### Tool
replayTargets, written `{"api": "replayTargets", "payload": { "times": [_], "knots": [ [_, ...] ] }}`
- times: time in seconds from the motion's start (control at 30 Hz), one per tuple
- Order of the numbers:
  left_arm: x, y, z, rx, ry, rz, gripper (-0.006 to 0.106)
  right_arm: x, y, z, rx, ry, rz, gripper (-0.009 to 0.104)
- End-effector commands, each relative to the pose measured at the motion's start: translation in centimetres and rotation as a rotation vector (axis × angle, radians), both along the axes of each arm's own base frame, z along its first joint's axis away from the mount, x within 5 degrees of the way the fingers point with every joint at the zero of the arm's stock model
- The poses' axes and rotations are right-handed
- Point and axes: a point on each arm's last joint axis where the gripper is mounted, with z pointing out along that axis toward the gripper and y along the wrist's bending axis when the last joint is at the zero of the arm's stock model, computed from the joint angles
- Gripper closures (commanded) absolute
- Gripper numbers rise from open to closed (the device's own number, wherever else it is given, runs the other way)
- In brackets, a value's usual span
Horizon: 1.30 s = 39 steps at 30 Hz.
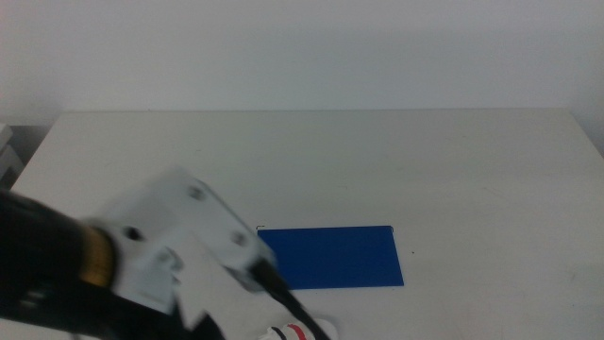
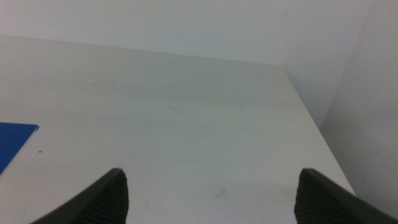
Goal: Use one arm to grab the shoe from the table and place it on the mat.
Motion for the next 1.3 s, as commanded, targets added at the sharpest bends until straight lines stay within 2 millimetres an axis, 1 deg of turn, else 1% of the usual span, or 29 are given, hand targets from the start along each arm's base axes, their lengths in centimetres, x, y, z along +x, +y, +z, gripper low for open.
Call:
{"api": "replayTargets", "payload": {
  "times": [0.0,0.13,0.23,0.3,0.47,0.67,0.77,0.93,1.13,1.27],
  "knots": [
    [0.0,-1.6,0.8,-0.035,-0.025,-0.024,0.007,0.1,0.0,0.5,-0.021,-0.064,0.0,0.017],
    [-0.3,-3.5,-0.6,0.008,0.02,-0.067,0.007,0.1,0.0,0.5,-0.021,-0.064,0.0,0.017],
    [-0.3,-4.2,-1.2,0.025,0.037,-0.08,0.007,0.1,0.0,0.5,-0.021,-0.064,0.0,0.017],
    [-0.1,-4.5,-1.4,0.023,0.036,-0.08,0.007,0.1,0.0,0.5,-0.021,-0.064,0.0,0.017],
    [0.3,-5.0,-1.1,-0.037,-0.017,-0.083,0.007,0.1,0.0,0.5,-0.021,-0.064,0.0,0.017],
    [0.5,-5.1,-1.1,-0.048,-0.038,-0.075,0.007,0.1,0.0,0.5,-0.021,-0.064,0.0,0.017],
    [0.7,-5.3,-1.4,-0.038,-0.028,-0.07,0.007,0.1,0.0,0.5,-0.021,-0.064,0.0,0.017],
    [1.2,-6.0,-2.6,-0.002,-0.001,-0.071,0.007,0.1,0.0,0.5,-0.021,-0.064,0.0,0.017],
    [2.4,-7.3,-5.0,0.065,0.018,-0.089,0.007,0.1,0.0,0.5,-0.021,-0.064,0.0,0.017],
    [3.1,-8.3,-6.3,0.067,0.01,-0.107,0.007,0.1,0.0,0.5,-0.021,-0.064,0.0,0.017]
  ]
}}
